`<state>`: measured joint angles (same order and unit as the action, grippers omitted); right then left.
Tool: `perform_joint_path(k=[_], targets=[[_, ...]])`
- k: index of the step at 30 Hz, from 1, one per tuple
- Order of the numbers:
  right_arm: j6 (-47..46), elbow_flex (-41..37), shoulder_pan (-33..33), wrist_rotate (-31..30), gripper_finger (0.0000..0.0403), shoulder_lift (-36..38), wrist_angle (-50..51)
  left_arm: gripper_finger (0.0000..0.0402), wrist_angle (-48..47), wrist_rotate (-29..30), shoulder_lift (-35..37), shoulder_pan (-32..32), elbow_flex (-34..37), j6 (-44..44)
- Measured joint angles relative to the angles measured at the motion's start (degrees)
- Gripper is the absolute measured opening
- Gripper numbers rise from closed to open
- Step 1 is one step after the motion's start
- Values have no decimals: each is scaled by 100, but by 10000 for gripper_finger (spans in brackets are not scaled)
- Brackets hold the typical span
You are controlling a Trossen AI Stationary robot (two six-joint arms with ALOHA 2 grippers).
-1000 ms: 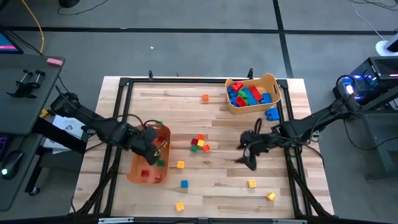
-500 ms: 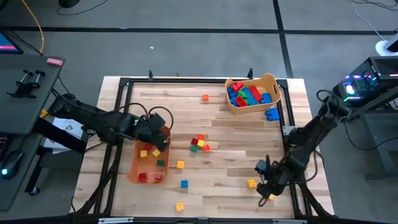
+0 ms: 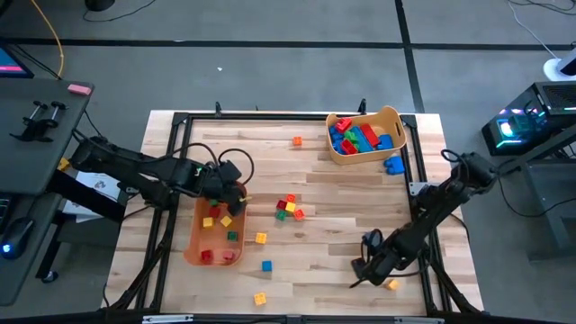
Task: Sort blocks by size
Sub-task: Put the yellow game piece into the orange bin
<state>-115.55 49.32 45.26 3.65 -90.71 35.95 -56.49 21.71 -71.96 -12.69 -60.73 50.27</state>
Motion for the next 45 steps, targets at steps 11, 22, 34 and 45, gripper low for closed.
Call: perform_joint_path(k=[11,22,34,45], targets=[[137,1010,-286,-201,330,-554,629,351,-40,-17,2,-2,0,-622],[-145,1241,-540,20,321,-1303,760,351,-59,-106,333,-2,0,-895],[1361,1527,-869,-359,137,-1388,1616,351,71,810,1753,-2,-71,-900],[5760,3095,-2347,-2758,137,-1270,2042,351,401,1222,2114,-9,-72,-742]])
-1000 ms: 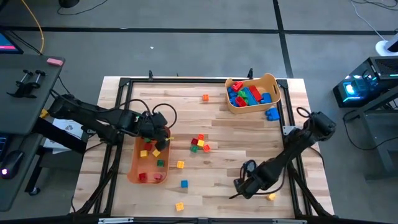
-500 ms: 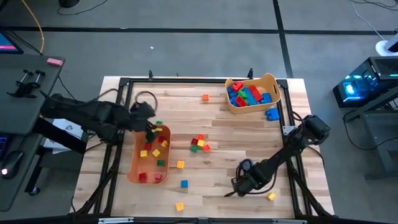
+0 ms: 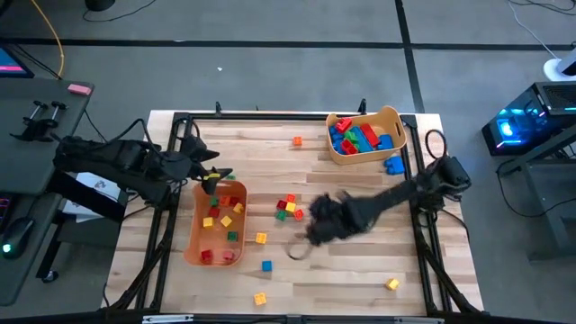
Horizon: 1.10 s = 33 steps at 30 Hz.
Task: Sort blocks by size
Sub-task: Put the yellow game piece into the orange bin
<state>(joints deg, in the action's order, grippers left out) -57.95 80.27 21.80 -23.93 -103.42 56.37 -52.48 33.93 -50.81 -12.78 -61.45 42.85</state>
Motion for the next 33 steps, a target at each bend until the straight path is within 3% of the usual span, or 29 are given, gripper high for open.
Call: perform_joint_path(k=[4,7,10,13,23,31,33], targets=[[2131,392,-701,-136,137,0,-1723,351,475,0,-95,-2,14,-269],[3506,433,-1122,446,137,0,-3455,351,790,0,-99,-2,33,-504],[4103,435,-1436,1208,137,-61,-4693,351,1134,37,-100,-1,34,-834],[4151,435,-1613,1565,137,-219,-5188,351,1481,219,-98,0,35,-1020],[3800,430,-1660,1927,137,-1074,-6992,351,1989,621,-98,1,35,-1178],[3593,939,-1655,1904,139,-1685,-7396,351,1987,640,-98,2,35,-1204],[3591,1136,-1654,1907,168,-1857,-7454,351,1985,640,-98,2,35,-1204]])
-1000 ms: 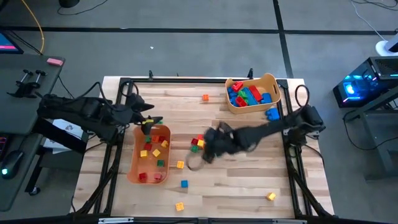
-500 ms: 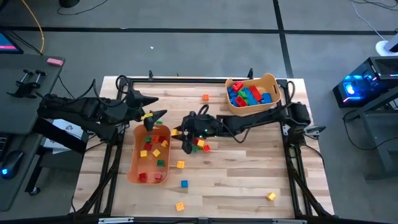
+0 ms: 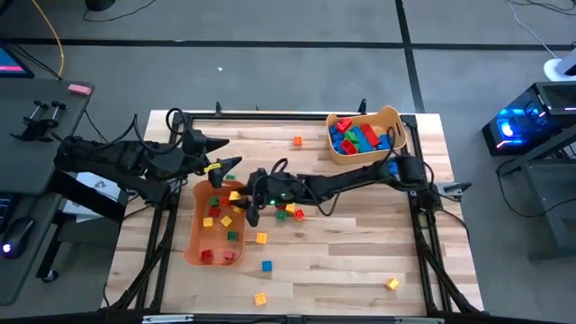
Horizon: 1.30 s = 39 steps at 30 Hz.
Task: Sort blocks by size
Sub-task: Put the yellow game piece into the orange bin, then put the orange game piece into the orange bin
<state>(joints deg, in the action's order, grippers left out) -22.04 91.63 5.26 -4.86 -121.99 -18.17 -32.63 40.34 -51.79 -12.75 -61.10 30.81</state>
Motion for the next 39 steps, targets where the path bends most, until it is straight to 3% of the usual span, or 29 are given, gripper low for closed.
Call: perform_joint_path(k=[5,8,16,19,22,27,31,34,39], targets=[[0,609,0,328,274,-394,73,351,-4,0,0,0,0,0],[218,951,-23,672,311,-444,572,351,-1,-1,0,0,0,0],[1875,1685,-186,868,326,29,4033,351,-2,55,0,0,2,-102],[2196,1319,-241,863,326,412,5158,351,0,97,0,0,2,-106],[2152,354,-260,857,325,1010,5573,351,-6,233,0,2,4,-107],[878,-2152,22,709,321,2518,4510,351,-17,367,0,2,4,-107],[-1090,-3466,453,44,321,3081,3227,351,-16,382,0,4,4,-107],[-2253,-3614,652,-418,321,2884,3073,351,-12,385,0,4,4,-90],[-2837,-2650,721,-867,320,1995,3877,351,-13,383,0,4,4,-92]])
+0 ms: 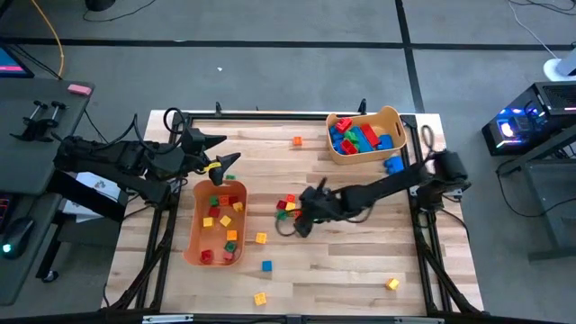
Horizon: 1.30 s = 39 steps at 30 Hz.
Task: Sort blocks by size
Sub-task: Put the orange game piece into the orange bin
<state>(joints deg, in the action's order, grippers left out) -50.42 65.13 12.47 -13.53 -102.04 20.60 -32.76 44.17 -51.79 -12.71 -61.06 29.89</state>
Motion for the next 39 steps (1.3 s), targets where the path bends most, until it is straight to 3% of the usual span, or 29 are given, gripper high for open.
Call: perform_joint_path(k=[7,12,22,33,39], targets=[[-117,1502,-5,-266,320,-1115,1741,351,-13,-38,0,0,0,-7],[-145,1967,-4,-252,320,-1547,1942,351,-42,-42,0,0,0,-14],[-709,2032,-149,-128,310,-1761,2148,351,-45,-56,0,0,0,-14],[-461,2032,-205,31,216,-1788,2095,351,-40,-56,0,0,0,2],[-459,2032,-205,202,197,-1914,2070,351,-35,-56,0,0,0,52]])
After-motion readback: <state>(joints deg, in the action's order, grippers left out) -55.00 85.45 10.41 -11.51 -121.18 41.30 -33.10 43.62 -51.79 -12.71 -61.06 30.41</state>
